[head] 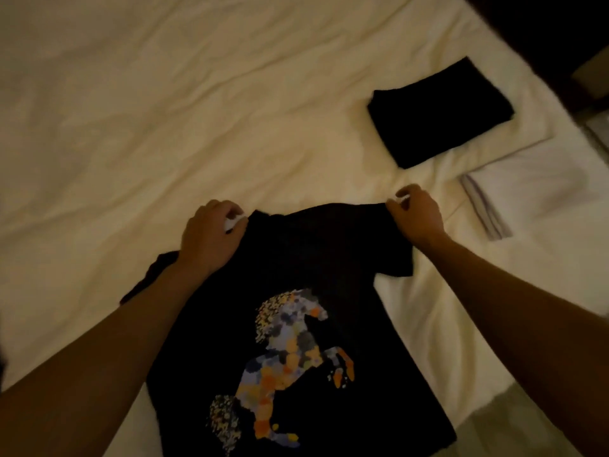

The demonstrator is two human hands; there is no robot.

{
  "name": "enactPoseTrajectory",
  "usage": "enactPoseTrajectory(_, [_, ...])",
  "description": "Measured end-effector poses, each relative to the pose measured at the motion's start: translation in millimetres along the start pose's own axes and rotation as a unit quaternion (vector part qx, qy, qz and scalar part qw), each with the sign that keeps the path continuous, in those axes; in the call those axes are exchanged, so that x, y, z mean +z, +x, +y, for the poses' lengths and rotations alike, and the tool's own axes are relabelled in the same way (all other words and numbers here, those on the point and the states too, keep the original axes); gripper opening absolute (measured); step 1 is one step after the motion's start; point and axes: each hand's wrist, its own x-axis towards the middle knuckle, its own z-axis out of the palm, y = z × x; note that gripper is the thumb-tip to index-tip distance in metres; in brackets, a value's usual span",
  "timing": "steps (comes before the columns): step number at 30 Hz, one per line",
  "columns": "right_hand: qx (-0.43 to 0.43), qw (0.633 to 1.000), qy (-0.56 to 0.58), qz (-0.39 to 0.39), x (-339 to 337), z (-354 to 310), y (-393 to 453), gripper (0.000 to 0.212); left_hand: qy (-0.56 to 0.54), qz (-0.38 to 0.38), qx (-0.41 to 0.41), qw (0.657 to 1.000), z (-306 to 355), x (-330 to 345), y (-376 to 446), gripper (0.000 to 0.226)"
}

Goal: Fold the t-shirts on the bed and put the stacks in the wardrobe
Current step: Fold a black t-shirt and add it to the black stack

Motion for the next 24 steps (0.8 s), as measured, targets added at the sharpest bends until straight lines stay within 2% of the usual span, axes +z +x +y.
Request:
enactPoseTrajectory(4, [0.127,0.989,0.059,-0.042,-19,52,-14,0.048,-0.033,-0.091,0.107,0.990,92,45,35,0.014])
enactPoseTrajectory(6, [0.173,0.976,0.089,-0.095,-13,66,-21,0.060,-0.008,-0.107,0.148,0.983,125,72,46,0.015])
enactPoseTrajectory(8, [0.199,0.964,0.090,-0.154,-2,76,-26,0.067,0.003,-0.133,0.156,0.979,152,98,59,0.020])
enactPoseTrajectory(11, [0.215,0.952,0.111,-0.187,16,85,-26,0.043,0.050,-0.216,0.166,0.961,184,131,75,0.038])
enactPoseTrajectory(13, [0.223,0.946,0.160,-0.175,23,87,-27,0.029,0.103,-0.248,0.186,0.945,200,151,85,0.046])
enactPoseTrajectory(15, [0.212,0.949,0.186,-0.137,20,89,-26,0.027,0.148,-0.247,0.197,0.937,211,166,94,0.046])
enactPoseTrajectory(17, [0.193,0.961,0.161,-0.114,9,91,-25,0.025,0.142,-0.261,0.192,0.935,221,173,99,0.031])
enactPoseTrajectory(20, [0.171,0.964,0.164,-0.124,-2,98,-27,0.021,0.041,-0.303,0.167,0.937,233,181,98,0.006])
enactPoseTrajectory(22, [0.180,0.950,0.223,-0.127,-5,104,-31,0.019,0.006,-0.289,0.165,0.943,238,185,94,0.010])
enactPoseTrajectory(24, [0.186,0.941,0.260,-0.114,-5,106,-37,0.018,0.012,-0.287,0.162,0.944,239,185,92,0.029])
